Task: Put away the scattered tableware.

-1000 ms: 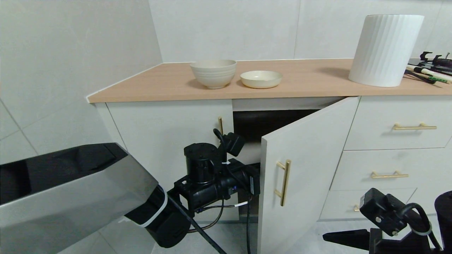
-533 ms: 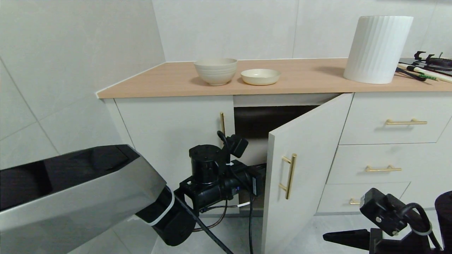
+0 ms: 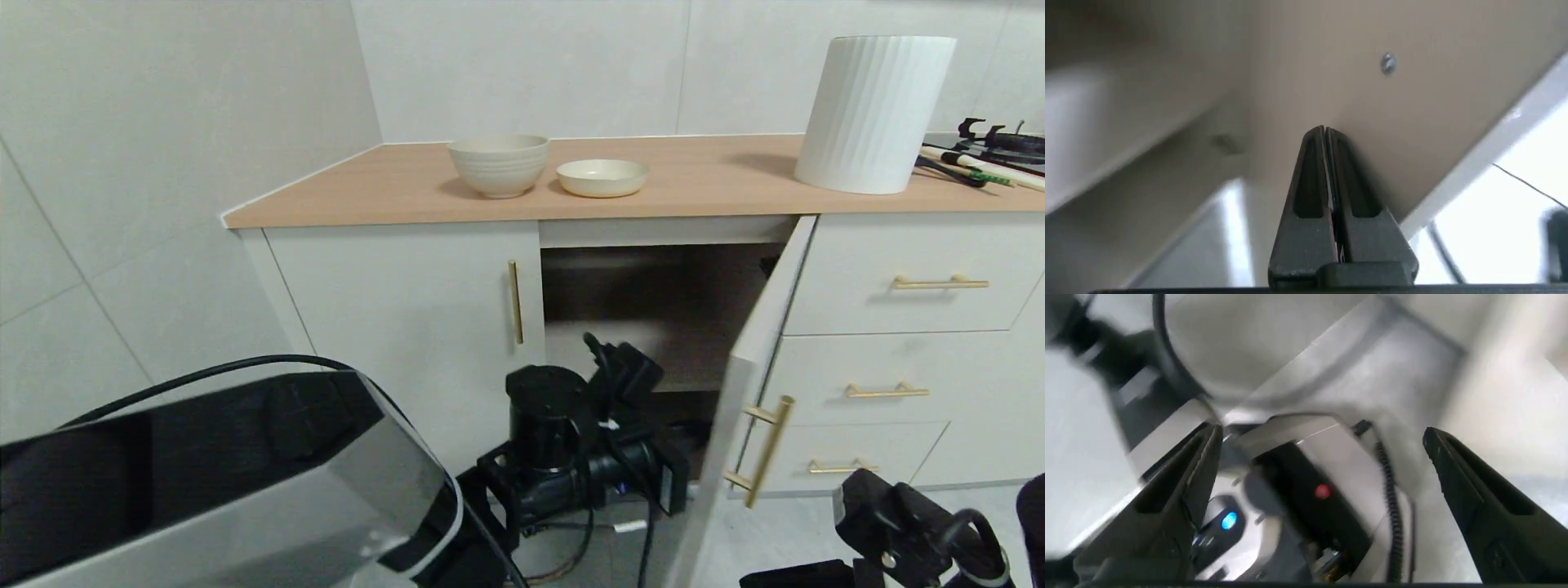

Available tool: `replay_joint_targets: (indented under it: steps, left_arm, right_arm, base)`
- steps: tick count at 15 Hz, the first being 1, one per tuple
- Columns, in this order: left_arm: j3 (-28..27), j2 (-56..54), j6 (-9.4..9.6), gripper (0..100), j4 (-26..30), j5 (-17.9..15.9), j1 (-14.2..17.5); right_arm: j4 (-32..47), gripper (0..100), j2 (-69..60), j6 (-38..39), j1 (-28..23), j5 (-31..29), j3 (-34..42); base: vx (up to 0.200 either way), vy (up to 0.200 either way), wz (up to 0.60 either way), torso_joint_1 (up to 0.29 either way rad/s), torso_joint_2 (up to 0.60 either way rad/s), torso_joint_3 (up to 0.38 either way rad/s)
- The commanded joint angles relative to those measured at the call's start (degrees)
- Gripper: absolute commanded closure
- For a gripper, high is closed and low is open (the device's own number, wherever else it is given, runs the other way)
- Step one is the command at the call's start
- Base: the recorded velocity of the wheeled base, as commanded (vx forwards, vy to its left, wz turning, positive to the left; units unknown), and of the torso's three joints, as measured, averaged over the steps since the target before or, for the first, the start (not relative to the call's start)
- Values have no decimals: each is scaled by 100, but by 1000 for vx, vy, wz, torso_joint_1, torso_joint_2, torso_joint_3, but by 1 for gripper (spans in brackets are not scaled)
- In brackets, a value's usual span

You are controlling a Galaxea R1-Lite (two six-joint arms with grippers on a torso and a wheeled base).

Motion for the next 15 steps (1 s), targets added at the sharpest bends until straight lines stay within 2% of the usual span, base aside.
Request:
replay_joint_targets:
  steps: [1,3,4,6,7,8,13,15]
  left_arm:
    - [432,-443,86,100,-44,-82,-768]
    - [441,-425,156,100,-35,-73,-645]
    - [441,-416,156,100,-44,-73,-162]
    - [546,-522,192,100,-44,76,383]
    - [818,-864,209,100,-8,120,691]
    - [968,-1040,218,100,18,111,840]
    - [2286,-2605,218,100,721,111,1992]
    - [2611,-3194,218,100,941,111,2431]
  right_arm:
    - [2,0,-543,-318,270,515,292]
    - [2,0,-631,-493,270,735,327]
    - [-16,0,-614,-476,218,726,283]
    - [-16,0,-596,-450,-37,718,160]
    - [-16,0,-596,-450,-310,726,64]
    - [-16,0,-614,-458,-424,718,46]
    - [19,0,-324,-467,-1347,296,-508]
    - [45,0,-209,-458,-1364,278,-771]
  base:
    - [0,0,0,0,0,0]
    - [0,0,0,0,0,0]
    - [0,0,0,0,0,0]
    - [0,0,0,0,0,0]
    - [0,0,0,0,0,0]
    - [0,0,0,0,0,0]
    - [0,0,0,0,0,0]
    - [0,0,0,0,0,0]
